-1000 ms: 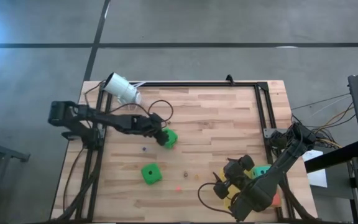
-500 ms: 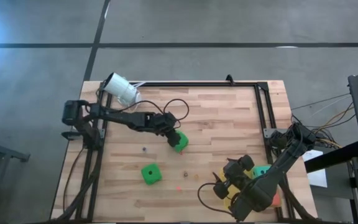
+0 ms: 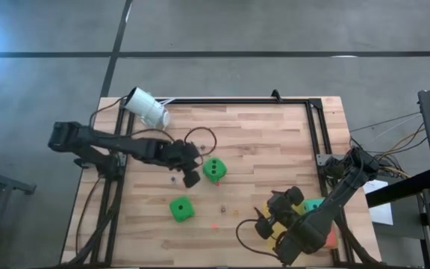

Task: Pick & Place Dice
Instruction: Put the top large green die into the yellow bin

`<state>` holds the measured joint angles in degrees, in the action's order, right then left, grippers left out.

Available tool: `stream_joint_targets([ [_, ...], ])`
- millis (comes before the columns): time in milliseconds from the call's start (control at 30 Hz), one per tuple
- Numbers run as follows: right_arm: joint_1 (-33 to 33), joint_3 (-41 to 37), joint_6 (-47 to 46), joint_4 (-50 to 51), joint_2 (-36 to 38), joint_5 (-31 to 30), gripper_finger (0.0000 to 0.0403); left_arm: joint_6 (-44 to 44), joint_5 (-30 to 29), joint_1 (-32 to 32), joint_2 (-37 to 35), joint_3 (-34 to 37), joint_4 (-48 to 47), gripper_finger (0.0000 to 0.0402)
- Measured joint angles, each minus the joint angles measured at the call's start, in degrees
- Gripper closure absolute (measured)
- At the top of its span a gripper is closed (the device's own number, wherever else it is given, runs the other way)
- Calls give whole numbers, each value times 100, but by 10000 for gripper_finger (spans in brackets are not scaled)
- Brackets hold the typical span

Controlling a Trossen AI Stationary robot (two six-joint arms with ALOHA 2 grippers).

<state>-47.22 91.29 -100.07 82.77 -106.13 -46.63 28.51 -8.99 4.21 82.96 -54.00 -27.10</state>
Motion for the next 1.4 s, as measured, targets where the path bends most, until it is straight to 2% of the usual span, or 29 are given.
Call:
stream_joint_targets([
  [200, 2, 0, 2, -88, 0, 0, 3, -44, 2, 492, 202, 2, 39, 396],
  [700, 82, 0, 285, -115, 0, 0, 3, -153, 225, 392, 1385, -184, 313, 396],
  [1033, 149, 0, 328, -121, 0, 2, 3, -264, 210, 4, 1770, -431, 533, 396],
  [1400, 153, 0, 475, -156, 0, 2, 3, -1054, 132, -502, 1929, -430, 1793, 396],
])
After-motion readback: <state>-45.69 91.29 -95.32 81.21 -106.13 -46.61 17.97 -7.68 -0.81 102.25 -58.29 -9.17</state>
